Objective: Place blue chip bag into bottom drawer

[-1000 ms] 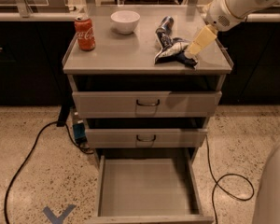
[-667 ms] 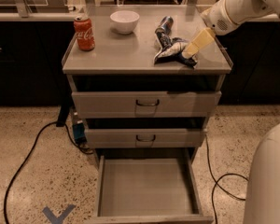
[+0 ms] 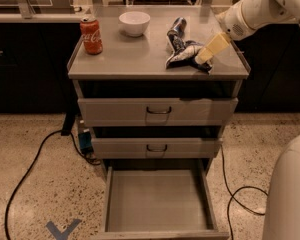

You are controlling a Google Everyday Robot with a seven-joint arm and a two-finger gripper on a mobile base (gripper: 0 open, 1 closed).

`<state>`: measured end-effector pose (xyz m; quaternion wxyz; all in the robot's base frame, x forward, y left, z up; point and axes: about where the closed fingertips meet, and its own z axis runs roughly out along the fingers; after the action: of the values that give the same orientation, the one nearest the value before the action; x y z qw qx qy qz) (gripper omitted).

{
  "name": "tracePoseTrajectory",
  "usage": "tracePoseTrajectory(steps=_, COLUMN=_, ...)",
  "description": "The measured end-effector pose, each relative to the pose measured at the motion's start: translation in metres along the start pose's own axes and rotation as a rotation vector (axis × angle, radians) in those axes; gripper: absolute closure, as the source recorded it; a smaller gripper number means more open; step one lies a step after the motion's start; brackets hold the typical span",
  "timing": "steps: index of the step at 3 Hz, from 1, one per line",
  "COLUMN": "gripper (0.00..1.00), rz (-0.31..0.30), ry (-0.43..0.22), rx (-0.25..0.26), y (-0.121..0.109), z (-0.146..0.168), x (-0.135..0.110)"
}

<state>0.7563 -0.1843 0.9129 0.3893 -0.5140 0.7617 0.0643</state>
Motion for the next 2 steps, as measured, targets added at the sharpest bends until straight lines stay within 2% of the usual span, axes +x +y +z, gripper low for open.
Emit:
tracePoseTrajectory(steps=1, gripper=0.0, rz=0.013, ry=-0.026, rx=-0.012, y=0.0, z=0.023, x=0.002)
tracePoseTrajectory(steps=2, gripper=0.0, rz=0.03, ry=-0.042, rx=-0.063, y=0.011, z=0.055, x=0.007)
